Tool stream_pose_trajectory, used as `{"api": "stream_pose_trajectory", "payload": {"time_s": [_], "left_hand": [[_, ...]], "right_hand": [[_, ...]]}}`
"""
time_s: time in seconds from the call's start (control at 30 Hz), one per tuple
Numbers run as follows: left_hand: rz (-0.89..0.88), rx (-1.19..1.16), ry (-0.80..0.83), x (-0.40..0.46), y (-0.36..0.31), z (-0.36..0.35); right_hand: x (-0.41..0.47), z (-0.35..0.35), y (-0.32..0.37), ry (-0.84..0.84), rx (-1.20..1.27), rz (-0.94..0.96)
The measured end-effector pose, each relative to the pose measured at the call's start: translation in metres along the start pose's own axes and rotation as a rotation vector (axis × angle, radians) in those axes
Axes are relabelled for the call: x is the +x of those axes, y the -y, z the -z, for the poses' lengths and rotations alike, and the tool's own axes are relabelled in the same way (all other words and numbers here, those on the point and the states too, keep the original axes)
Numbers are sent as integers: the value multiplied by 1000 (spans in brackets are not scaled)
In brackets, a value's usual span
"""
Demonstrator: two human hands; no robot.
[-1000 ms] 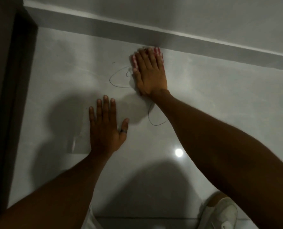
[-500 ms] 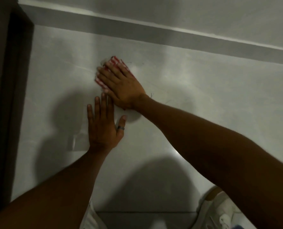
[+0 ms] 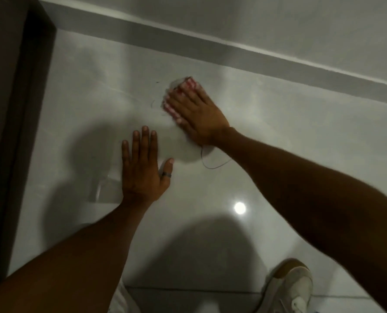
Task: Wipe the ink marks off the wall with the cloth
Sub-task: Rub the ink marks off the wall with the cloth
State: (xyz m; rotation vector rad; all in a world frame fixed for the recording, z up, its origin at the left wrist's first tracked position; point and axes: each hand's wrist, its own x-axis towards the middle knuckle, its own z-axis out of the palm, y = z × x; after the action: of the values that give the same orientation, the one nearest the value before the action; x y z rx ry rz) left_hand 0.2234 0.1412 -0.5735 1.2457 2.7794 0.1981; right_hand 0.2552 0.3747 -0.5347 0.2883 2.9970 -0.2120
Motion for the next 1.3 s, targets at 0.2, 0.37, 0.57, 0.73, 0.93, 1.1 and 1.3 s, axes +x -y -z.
{"api": "stream_pose_trajectory", "payload": {"time_s": [0.2, 0.37, 0.57, 0.73, 0.93, 1.1, 1.3], "left_hand": [[7, 29, -17, -1, 1, -4], [-3, 30, -18, -1, 3, -6], [-13, 42, -52, -1, 4, -7], [-6, 13, -47, -3, 4, -8], [-10, 13, 14, -2, 4, -7], [-19, 17, -64, -4, 5, -8], [-10, -34, 0, -2, 5, -2]], "right_hand": [[40, 6, 37, 11, 27, 37], [50, 7, 49, -17, 80, -163], [-14, -9, 27, -7, 14, 242], [9, -3, -11, 26, 75, 235], [60, 5, 25, -46, 72, -193], [1, -11, 22, 13, 14, 50], [-94, -19, -11, -97, 72, -549]]}}
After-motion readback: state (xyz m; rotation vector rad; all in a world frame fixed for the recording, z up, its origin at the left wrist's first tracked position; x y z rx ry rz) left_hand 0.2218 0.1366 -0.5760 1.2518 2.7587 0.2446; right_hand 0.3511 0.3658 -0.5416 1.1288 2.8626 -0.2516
